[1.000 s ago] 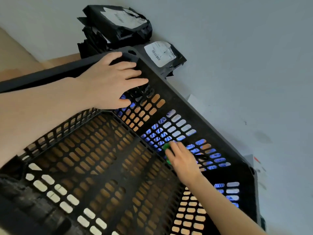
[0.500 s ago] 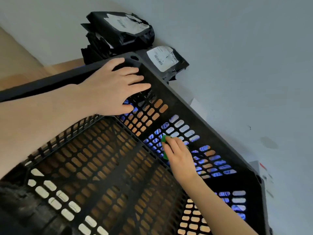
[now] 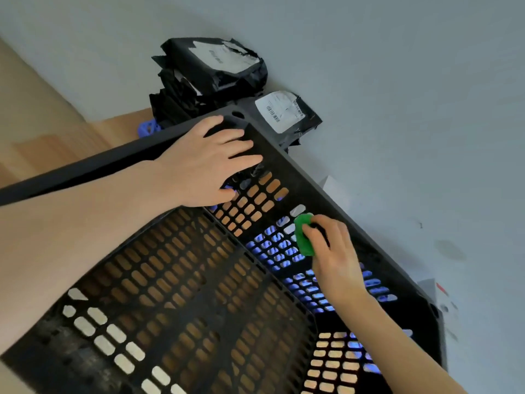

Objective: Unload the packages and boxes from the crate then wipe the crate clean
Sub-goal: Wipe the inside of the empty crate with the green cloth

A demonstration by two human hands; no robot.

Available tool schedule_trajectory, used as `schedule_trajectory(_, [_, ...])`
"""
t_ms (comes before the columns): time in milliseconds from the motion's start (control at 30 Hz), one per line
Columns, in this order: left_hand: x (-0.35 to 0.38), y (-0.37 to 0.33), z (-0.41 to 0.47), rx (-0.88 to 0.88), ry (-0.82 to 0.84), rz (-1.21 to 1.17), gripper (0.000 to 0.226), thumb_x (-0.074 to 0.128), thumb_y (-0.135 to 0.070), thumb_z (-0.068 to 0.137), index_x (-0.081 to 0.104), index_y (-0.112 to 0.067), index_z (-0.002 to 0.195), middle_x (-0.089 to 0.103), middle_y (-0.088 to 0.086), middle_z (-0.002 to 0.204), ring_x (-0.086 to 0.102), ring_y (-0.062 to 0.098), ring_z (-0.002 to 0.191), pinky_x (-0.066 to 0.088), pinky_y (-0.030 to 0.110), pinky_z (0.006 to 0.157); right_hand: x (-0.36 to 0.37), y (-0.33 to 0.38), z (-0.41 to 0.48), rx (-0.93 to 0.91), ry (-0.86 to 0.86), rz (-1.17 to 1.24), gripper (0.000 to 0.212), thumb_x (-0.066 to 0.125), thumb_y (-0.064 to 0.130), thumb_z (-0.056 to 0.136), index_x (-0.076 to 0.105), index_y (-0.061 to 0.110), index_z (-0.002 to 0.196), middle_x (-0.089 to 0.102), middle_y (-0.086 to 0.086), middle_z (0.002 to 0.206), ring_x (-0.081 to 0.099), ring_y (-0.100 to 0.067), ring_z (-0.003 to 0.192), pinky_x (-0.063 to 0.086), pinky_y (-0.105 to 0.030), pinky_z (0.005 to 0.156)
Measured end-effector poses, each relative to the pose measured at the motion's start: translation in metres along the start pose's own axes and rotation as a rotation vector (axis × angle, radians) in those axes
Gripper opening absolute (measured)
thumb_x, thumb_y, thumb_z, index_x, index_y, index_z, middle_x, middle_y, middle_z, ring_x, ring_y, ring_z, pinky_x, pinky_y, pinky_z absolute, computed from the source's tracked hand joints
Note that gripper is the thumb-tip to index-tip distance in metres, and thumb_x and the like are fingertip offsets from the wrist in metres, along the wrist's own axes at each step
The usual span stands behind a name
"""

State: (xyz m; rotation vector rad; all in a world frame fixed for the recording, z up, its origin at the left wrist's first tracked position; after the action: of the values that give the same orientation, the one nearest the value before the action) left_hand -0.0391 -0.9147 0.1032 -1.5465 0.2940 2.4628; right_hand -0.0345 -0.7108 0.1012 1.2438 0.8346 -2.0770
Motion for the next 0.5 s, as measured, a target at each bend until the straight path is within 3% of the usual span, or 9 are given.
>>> schedule_trajectory(100, [0.001, 0.000, -0.001, -0.010, -0.002, 0.006, 0.076, 0.066, -0.051, 0.079, 0.042, -0.025, 0.147, 0.047, 0.006, 0.148, 0.038, 0.025, 0.141, 0.008, 0.044, 0.115, -0.029, -0.010, 0.011, 0.076, -0.176, 0.017, 0.038, 0.060, -0.014, 0.074, 0.065, -0.005, 0.111, 0.046, -0.014, 0.122, 0.048, -0.030, 0.105, 0.045, -0.036, 0.090])
schedule_trajectory(200, [-0.003, 0.000, 0.000, -0.009, -0.024, -0.002, 0.075, 0.069, -0.048, 0.076, 0.048, -0.022, 0.144, 0.051, 0.009, 0.144, 0.043, 0.028, 0.138, 0.011, 0.045, 0.114, -0.001, -0.005, 0.019, 0.138, -0.153, 0.059, 0.029, 0.055, 0.001, 0.087, 0.064, 0.002, 0.115, 0.053, -0.005, 0.123, 0.047, -0.015, 0.112, 0.043, -0.031, 0.098])
schedule_trajectory(300, [-0.003, 0.001, 0.001, -0.019, -0.021, -0.016, 0.074, 0.068, -0.046, 0.078, 0.047, -0.021, 0.144, 0.050, 0.009, 0.145, 0.041, 0.027, 0.139, 0.016, 0.047, 0.116, 0.054, 0.034, 0.020, -0.057, -0.035, 0.009, 0.026, 0.062, -0.009, 0.082, 0.066, -0.004, 0.107, 0.062, -0.019, 0.115, 0.051, -0.027, 0.107, 0.044, -0.034, 0.097])
schedule_trajectory(500, [0.001, 0.001, 0.001, -0.014, 0.031, -0.010, 0.072, 0.065, -0.046, 0.081, 0.045, -0.021, 0.145, 0.046, 0.008, 0.148, 0.038, 0.026, 0.141, 0.023, 0.051, 0.117, 0.124, 0.066, 0.003, -0.318, 0.184, -0.066, 0.018, 0.057, 0.004, 0.081, 0.067, 0.004, 0.096, 0.065, -0.013, 0.108, 0.061, -0.027, 0.099, 0.050, -0.033, 0.091])
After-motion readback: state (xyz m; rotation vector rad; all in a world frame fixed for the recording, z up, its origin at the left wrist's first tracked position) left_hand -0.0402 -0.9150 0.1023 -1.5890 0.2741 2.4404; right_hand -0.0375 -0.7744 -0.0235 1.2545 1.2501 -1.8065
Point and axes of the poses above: each hand's wrist, its own z-axis towards the middle knuckle, its own x-axis out of the palm, y = z × x, the point moved 10 cm from there along z, towards the middle knuckle
